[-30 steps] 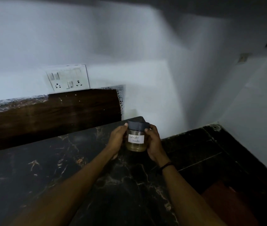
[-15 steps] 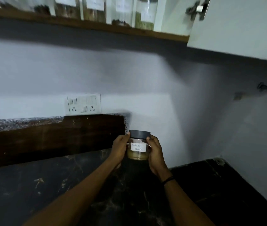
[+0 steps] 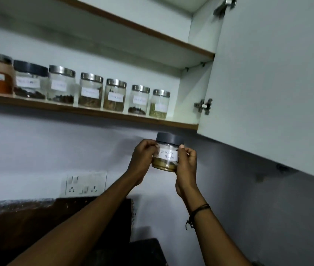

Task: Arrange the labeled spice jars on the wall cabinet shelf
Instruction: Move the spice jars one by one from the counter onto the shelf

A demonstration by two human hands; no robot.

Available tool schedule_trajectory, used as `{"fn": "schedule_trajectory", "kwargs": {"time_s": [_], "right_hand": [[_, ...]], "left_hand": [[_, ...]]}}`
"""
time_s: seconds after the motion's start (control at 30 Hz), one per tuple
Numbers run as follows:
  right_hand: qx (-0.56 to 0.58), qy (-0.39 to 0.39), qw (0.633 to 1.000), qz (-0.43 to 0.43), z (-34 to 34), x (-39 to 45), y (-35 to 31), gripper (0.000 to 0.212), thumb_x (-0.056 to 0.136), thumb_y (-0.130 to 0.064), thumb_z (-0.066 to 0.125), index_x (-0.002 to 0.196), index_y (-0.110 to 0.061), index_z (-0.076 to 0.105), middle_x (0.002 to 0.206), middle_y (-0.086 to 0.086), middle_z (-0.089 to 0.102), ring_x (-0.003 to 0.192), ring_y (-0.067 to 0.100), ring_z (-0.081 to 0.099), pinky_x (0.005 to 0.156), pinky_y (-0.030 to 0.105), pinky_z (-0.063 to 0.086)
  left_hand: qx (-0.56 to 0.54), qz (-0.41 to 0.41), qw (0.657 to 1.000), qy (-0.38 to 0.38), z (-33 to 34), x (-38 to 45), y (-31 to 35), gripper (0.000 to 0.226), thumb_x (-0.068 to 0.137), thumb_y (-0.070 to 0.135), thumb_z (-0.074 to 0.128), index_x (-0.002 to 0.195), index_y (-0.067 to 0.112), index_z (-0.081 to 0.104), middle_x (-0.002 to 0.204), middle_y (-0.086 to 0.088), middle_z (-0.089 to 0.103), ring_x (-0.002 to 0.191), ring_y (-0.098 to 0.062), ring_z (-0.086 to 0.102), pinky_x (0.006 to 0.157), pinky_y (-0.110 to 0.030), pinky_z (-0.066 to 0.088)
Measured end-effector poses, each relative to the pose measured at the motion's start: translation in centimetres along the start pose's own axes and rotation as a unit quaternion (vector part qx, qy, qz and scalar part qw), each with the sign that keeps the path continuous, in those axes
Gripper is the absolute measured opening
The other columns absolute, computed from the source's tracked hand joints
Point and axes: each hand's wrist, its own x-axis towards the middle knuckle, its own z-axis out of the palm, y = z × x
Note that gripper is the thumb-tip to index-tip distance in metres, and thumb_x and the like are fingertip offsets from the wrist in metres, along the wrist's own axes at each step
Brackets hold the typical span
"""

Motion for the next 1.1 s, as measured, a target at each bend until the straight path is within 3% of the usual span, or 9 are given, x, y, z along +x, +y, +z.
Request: {"fn": "schedule_trajectory", "kwargs": {"time_s": [0.1, 0.2, 0.37, 0.5, 0.6, 0.7, 0.8, 1.03, 1.1], "right_hand": [[-0.001, -0.007, 0.999, -0.031, 0.4, 1.6, -3.1, 0.024, 0.098, -0.018, 0.047, 0.120, -0.022, 0.054, 0.110, 0.003, 0.065, 0.092, 0.014, 0.064, 0.068, 0.024, 0.054], [-0.043, -0.036, 0.996, -0.066, 0.7, 2.9, -5.7, 0.042, 0.091, -0.006, 0.040, 0.126, -0.023, 0.056, 0.113, 0.003, 0.067, 0.100, 0.020, 0.065, 0.081, 0.033, 0.056], [-0.145, -0.045, 0.980, -0.130, 1.4, 5.6, -8.8, 0.046, 0.081, -0.007, 0.042, 0.116, -0.029, 0.062, 0.114, 0.017, 0.062, 0.099, 0.031, 0.062, 0.087, 0.048, 0.054], [-0.189, -0.007, 0.972, -0.142, 1.4, 8.4, -8.8, 0.055, 0.090, -0.008, 0.048, 0.142, -0.025, 0.044, 0.122, -0.002, 0.056, 0.101, 0.012, 0.059, 0.085, 0.027, 0.052], [-0.206, 0.027, 0.966, -0.155, 1.4, 10.4, -8.2, 0.044, 0.093, -0.013, 0.053, 0.134, -0.023, 0.043, 0.118, -0.004, 0.057, 0.088, 0.001, 0.056, 0.070, 0.015, 0.043], [-0.232, 0.053, 0.960, -0.149, 1.8, 12.9, -7.7, 0.042, 0.091, -0.009, 0.055, 0.132, -0.016, 0.045, 0.123, 0.005, 0.059, 0.100, 0.018, 0.060, 0.083, 0.028, 0.050], [-0.277, 0.066, 0.948, -0.140, 2.2, 15.0, -7.7, 0.045, 0.090, -0.003, 0.051, 0.134, -0.011, 0.046, 0.127, 0.012, 0.056, 0.111, 0.027, 0.057, 0.095, 0.039, 0.049], [-0.347, 0.038, 0.927, -0.139, 2.5, 19.6, -6.6, 0.019, 0.089, 0.000, 0.050, 0.104, -0.013, 0.053, 0.092, -0.003, 0.057, 0.083, 0.019, 0.060, 0.053, 0.016, 0.039], [-0.363, 0.042, 0.921, -0.136, 2.5, 20.4, -6.2, 0.013, 0.091, -0.004, 0.048, 0.100, -0.012, 0.052, 0.093, 0.002, 0.060, 0.084, 0.022, 0.061, 0.053, 0.020, 0.040]], "left_hand": [[0.010, 0.048, 0.999, 0.009, 1.0, 1.4, 2.9, 0.021, 0.096, 0.019, 0.057, 0.116, 0.015, 0.063, 0.116, -0.008, 0.067, 0.106, -0.023, 0.065, 0.079, -0.032, 0.055], [0.019, 0.084, 0.996, 0.021, 1.8, 2.7, 5.3, 0.025, 0.097, 0.026, 0.059, 0.120, 0.019, 0.062, 0.114, -0.002, 0.069, 0.104, -0.016, 0.066, 0.081, -0.029, 0.057], [0.030, 0.119, 0.990, 0.068, 3.3, 5.4, 8.1, 0.009, 0.093, 0.029, 0.065, 0.101, 0.029, 0.061, 0.100, 0.011, 0.065, 0.093, -0.007, 0.063, 0.073, -0.024, 0.053], [0.064, 0.139, 0.985, 0.075, 5.0, 7.6, 9.3, 0.020, 0.096, 0.023, 0.060, 0.114, 0.014, 0.061, 0.115, -0.002, 0.066, 0.106, -0.019, 0.062, 0.093, -0.038, 0.053], [0.117, 0.155, 0.980, 0.053, 6.3, 9.4, 9.8, 0.032, 0.096, 0.016, 0.058, 0.127, 0.010, 0.056, 0.127, -0.010, 0.062, 0.114, -0.026, 0.060, 0.099, -0.043, 0.050], [0.178, 0.147, 0.972, 0.032, 7.7, 11.6, 9.3, 0.046, 0.093, 0.007, 0.057, 0.138, 0.010, 0.049, 0.132, -0.015, 0.054, 0.117, -0.030, 0.056, 0.102, -0.045, 0.048], [0.213, 0.127, 0.969, 0.009, 8.4, 13.2, 8.6, 0.047, 0.089, 0.004, 0.057, 0.135, 0.007, 0.049, 0.129, -0.019, 0.054, 0.116, -0.034, 0.057, 0.099, -0.047, 0.050], [0.255, 0.122, 0.958, -0.055, 8.8, 16.8, 8.0, 0.048, 0.084, 0.008, 0.069, 0.128, 0.003, 0.054, 0.120, -0.021, 0.062, 0.109, -0.035, 0.063, 0.093, -0.047, 0.055], [0.271, 0.124, 0.952, -0.074, 8.9, 17.2, 8.1, 0.039, 0.085, 0.006, 0.068, 0.123, 0.002, 0.058, 0.116, -0.021, 0.066, 0.106, -0.035, 0.065, 0.091, -0.043, 0.056]]}}
